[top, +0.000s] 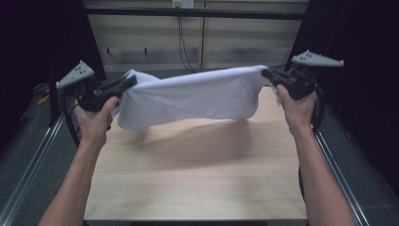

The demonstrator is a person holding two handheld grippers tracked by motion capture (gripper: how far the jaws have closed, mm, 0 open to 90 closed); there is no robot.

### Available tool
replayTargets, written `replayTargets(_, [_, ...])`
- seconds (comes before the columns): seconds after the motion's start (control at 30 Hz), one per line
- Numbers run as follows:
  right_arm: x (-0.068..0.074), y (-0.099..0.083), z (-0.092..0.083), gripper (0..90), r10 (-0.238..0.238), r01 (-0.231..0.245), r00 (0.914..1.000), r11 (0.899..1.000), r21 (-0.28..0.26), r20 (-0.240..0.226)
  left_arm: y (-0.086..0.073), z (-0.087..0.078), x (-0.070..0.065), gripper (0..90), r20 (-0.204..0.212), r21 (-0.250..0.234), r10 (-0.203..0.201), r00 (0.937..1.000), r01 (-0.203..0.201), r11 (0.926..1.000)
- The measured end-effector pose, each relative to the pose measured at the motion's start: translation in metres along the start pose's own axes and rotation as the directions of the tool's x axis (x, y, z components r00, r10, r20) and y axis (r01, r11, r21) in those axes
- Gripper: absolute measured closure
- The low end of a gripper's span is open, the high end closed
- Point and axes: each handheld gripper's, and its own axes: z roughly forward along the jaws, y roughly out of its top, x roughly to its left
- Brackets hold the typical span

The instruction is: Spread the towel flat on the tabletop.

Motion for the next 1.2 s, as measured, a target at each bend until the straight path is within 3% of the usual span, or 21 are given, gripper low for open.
replayTargets(0.03, [0.000, 0.000, 0.000, 88.9, 0.000, 0.000, 1.0000, 1.000, 0.000, 0.000, 0.000, 0.000, 0.000, 83.4, 0.000, 0.000, 0.000, 1.0000, 0.000, 1.0000])
replayTargets(0.07, [0.004, -0.037, -0.003, 88.9, -0.002, 0.004, 0.9994, 0.998, 0.059, -0.034, -0.031, -0.002, -0.003, 83.4, -0.005, 0.073, -0.001, 1.0000, 0.001, 0.9973])
replayTargets(0.1, [0.007, -0.052, -0.004, 88.9, -0.001, 0.004, 0.9992, 0.996, 0.088, -0.039, -0.050, -0.003, -0.006, 83.3, -0.001, 0.108, -0.030, 0.9995, 0.030, 0.9937])
replayTargets(0.13, [0.007, -0.052, -0.004, 88.9, -0.001, 0.004, 0.9992, 0.996, 0.088, -0.039, -0.050, -0.003, -0.006, 83.2, -0.001, 0.108, -0.030, 0.9995, 0.030, 0.9937])
replayTargets(0.17, [0.018, -0.101, -0.010, 88.9, 0.020, -0.010, 0.9981, 0.987, 0.163, -0.059, -0.087, -0.010, -0.014, 83.2, 0.027, 0.160, -0.045, 0.9986, 0.040, 0.9863])
replayTargets(0.2, [0.022, -0.115, -0.014, 88.9, 0.034, -0.022, 0.9972, 0.983, 0.180, -0.066, -0.104, -0.015, -0.017, 83.2, 0.039, 0.185, -0.067, 0.9970, 0.058, 0.9810])
replayTargets(0.3, [0.042, -0.160, -0.034, 88.9, 0.045, -0.018, 0.9931, 0.971, 0.239, -0.108, -0.143, -0.026, -0.028, 82.7, 0.061, 0.315, -0.057, 0.9965, 0.035, 0.9483])
replayTargets(0.37, [0.051, -0.181, -0.048, 88.7, 0.056, -0.016, 0.9899, 0.959, 0.283, -0.131, -0.164, -0.036, -0.036, 82.2, 0.088, 0.365, -0.087, 0.9923, 0.049, 0.9297])
replayTargets(0.43, [0.059, -0.201, -0.061, 88.6, 0.075, -0.021, 0.9847, 0.948, 0.317, -0.158, -0.175, -0.042, -0.042, 81.1, 0.099, 0.405, -0.096, 0.9904, 0.049, 0.9130])
replayTargets(0.5, [0.067, -0.220, -0.069, 88.1, 0.076, -0.007, 0.9827, 0.926, 0.378, -0.169, -0.179, -0.046, -0.049, 77.2, 0.120, 0.430, -0.091, 0.9886, 0.031, 0.9022])
replayTargets(0.6, [0.073, -0.235, -0.082, 72.8, 0.075, 0.011, 0.9805, 0.901, 0.433, -0.182, -0.178, -0.050, -0.051, 65.3, 0.114, 0.410, -0.115, 0.9867, 0.059, 0.9101])
replayTargets(0.77, [0.062, -0.229, -0.107, 56.4, 0.167, -0.092, 0.9695, 0.927, 0.364, -0.179, -0.160, -0.052, -0.043, 57.6, 0.102, 0.351, -0.112, 0.9885, 0.070, 0.9337])
replayTargets(0.83, [0.055, -0.229, -0.109, 55.4, 0.169, -0.100, 0.9711, 0.930, 0.353, -0.169, -0.157, -0.043, -0.036, 56.0, 0.070, 0.353, -0.103, 0.9923, 0.071, 0.9329])
replayTargets(0.9, [0.049, -0.232, -0.101, 56.5, 0.181, -0.119, 0.9740, 0.922, 0.369, -0.137, -0.159, -0.028, -0.029, 57.4, 0.066, 0.374, -0.096, 0.9932, 0.064, 0.9252])
replayTargets(0.93, [0.047, -0.234, -0.097, 56.6, 0.177, -0.118, 0.9764, 0.918, 0.380, -0.124, -0.162, -0.018, -0.025, 58.0, 0.081, 0.396, -0.106, 0.9911, 0.065, 0.9158])
replayTargets(1.0, [0.045, -0.242, -0.081, 55.7, 0.177, -0.120, 0.9790, 0.900, 0.419, -0.100, -0.170, -0.001, -0.017, 60.8, 0.047, 0.445, -0.076, 0.9960, 0.047, 0.8945])
replayTargets(1.03, [0.045, -0.246, -0.072, 55.7, 0.171, -0.116, 0.9816, 0.887, 0.447, -0.085, -0.174, 0.006, -0.012, 61.9, 0.048, 0.459, -0.108, 0.9929, 0.074, 0.8853])
replayTargets(1.07, [0.046, -0.249, -0.065, 55.9, 0.163, -0.103, 0.9829, 0.874, 0.475, -0.086, -0.174, 0.006, -0.012, 62.8, 0.048, 0.459, -0.108, 0.9929, 0.074, 0.8853])
replayTargets(1.1, [0.048, -0.252, -0.058, 56.2, 0.159, -0.092, 0.9830, 0.862, 0.498, -0.093, -0.182, 0.017, -0.010, 64.1, 0.038, 0.513, -0.053, 0.9979, 0.026, 0.8582])
replayTargets(1.13, [0.051, -0.253, -0.052, 56.3, 0.149, -0.079, 0.9839, 0.857, 0.510, -0.098, -0.187, 0.022, -0.011, 65.2, 0.043, 0.544, -0.007, 0.9991, -0.017, 0.8386])
replayTargets(1.2, [0.057, -0.255, -0.040, 56.3, 0.128, -0.053, 0.9865, 0.842, 0.537, -0.102, -0.202, 0.030, -0.007, 67.3, 0.048, 0.608, -0.024, 0.9986, -0.010, 0.7938])
